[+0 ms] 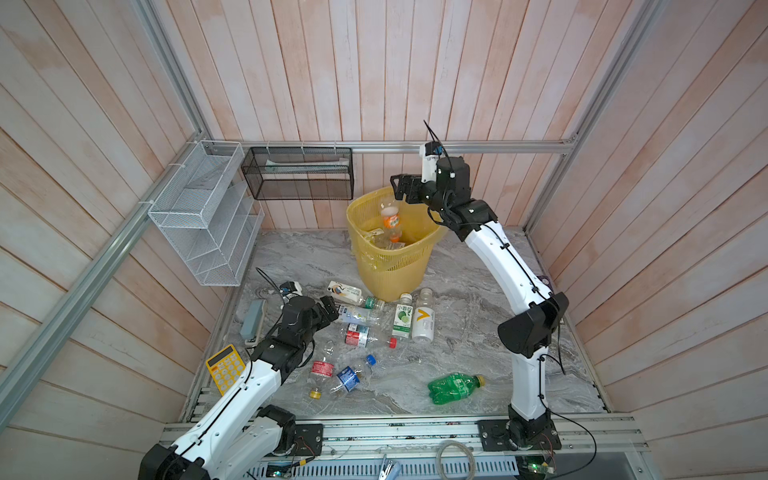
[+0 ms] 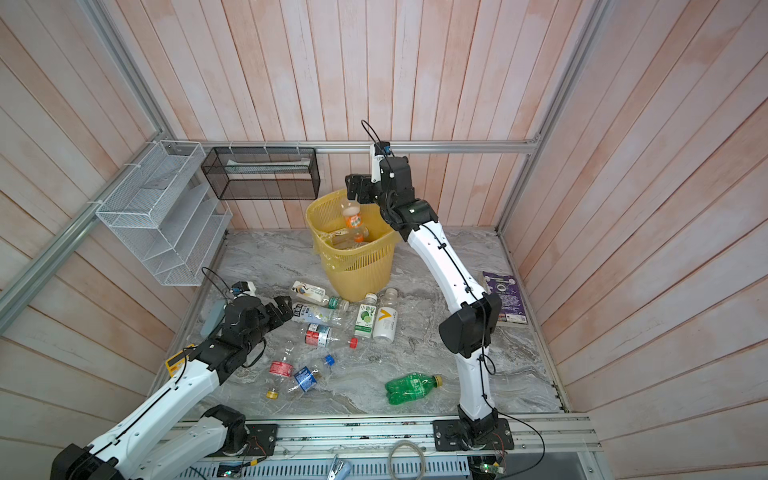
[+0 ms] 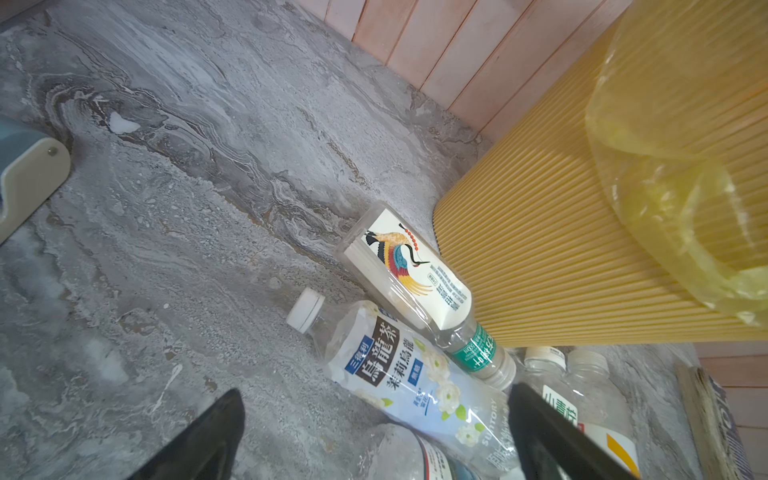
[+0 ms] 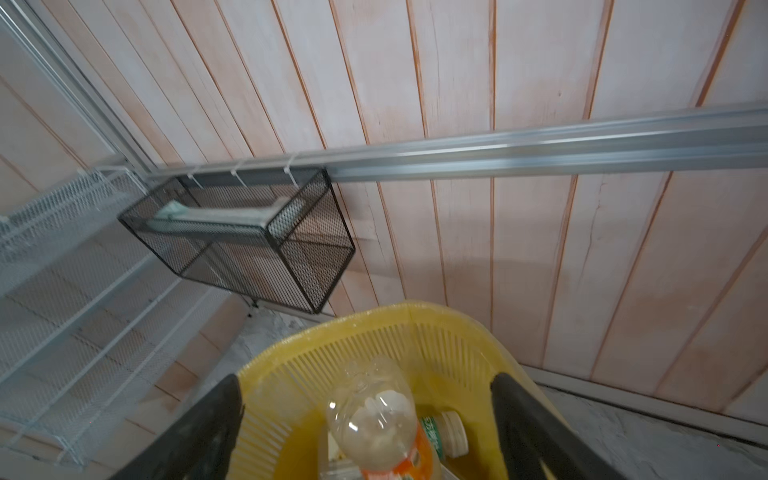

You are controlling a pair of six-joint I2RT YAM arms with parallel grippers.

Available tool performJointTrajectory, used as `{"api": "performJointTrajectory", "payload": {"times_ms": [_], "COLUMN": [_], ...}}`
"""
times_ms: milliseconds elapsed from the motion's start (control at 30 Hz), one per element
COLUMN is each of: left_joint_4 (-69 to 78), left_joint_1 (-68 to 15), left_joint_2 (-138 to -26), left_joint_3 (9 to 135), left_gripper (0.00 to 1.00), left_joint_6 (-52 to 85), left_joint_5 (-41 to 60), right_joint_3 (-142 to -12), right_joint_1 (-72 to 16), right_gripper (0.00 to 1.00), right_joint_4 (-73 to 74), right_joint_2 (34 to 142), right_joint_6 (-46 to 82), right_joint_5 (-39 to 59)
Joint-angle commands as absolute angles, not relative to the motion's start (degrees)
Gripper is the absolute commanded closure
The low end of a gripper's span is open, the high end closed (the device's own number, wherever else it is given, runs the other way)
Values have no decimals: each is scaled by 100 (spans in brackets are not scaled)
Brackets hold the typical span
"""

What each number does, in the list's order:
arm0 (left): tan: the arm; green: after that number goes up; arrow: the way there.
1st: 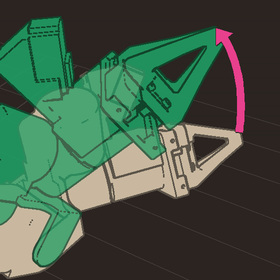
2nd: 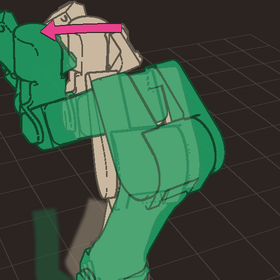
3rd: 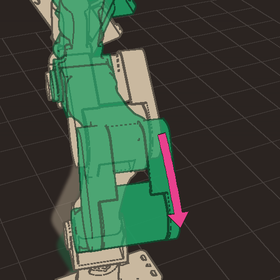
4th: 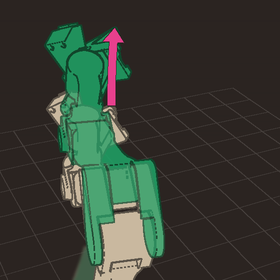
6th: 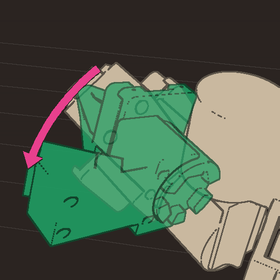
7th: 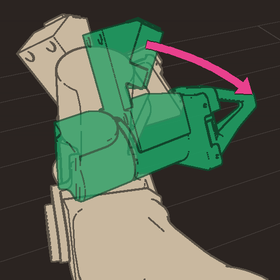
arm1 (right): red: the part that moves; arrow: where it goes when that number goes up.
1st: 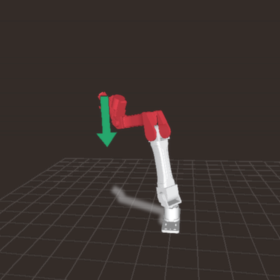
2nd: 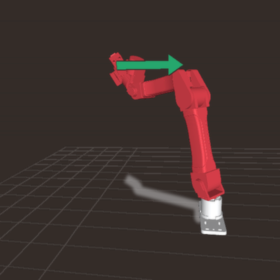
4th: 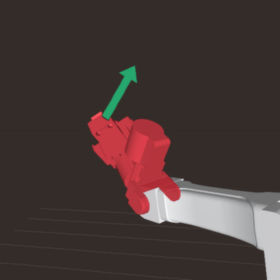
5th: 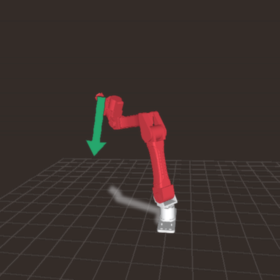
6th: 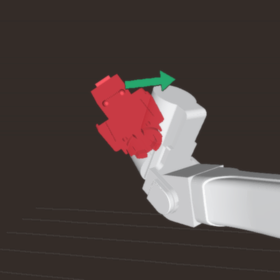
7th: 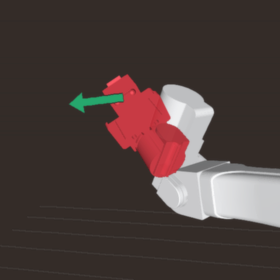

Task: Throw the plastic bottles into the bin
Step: 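Lift the clear bottle with the right gripper and drop it into the bin, then reach the left gripper down and grasp the green soda bottle while the right arm withdraws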

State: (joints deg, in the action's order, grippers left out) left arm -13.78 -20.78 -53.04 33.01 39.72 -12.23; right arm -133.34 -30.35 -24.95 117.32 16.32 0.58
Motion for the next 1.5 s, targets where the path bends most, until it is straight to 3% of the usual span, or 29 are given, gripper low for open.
{"api": "performJointTrajectory", "payload": {"times_ms": [0,200,367,667,767,933,1133,1467], "left_joint_4": [-1410,-1233,-1222,-649,-387,-359,-885,-1991], "left_joint_1": [-2042,-2137,-2737,-4012,-4607,-5842,-7096,-7382], "left_joint_2": [-5239,-5144,-5089,-5445,-5751,-6566,-8120,-10041], "left_joint_3": [3429,3473,3582,3739,3997,4728,5933,7158], "left_gripper": [0,0,0,0,0,0,0,0], "left_joint_6": [3832,3665,3444,2517,1710,533,-189,-522], "left_joint_5": [-1164,-1070,-1614,-2307,-2216,-1685,-829,609], "right_joint_3": [-12795,-11023,-8780,-5050,-4592,-4114,-3579,-3059], "right_joint_1": [-3025,-3007,-2950,-2808,-2805,-2527,-1427,-548], "right_gripper": [3,3,1,1,1,1,1,1], "right_joint_4": [-2256,-1558,-1360,-2621,-3381,-3637,-3249,-2830], "right_joint_2": [10580,9311,8063,5191,4558,4049,3808,3545], "right_joint_6": [1404,1408,1852,5010,5610,5408,4653,4146], "right_joint_5": [-260,-500,-1097,-1880,-2261,-2683,-1890,-1089]}}
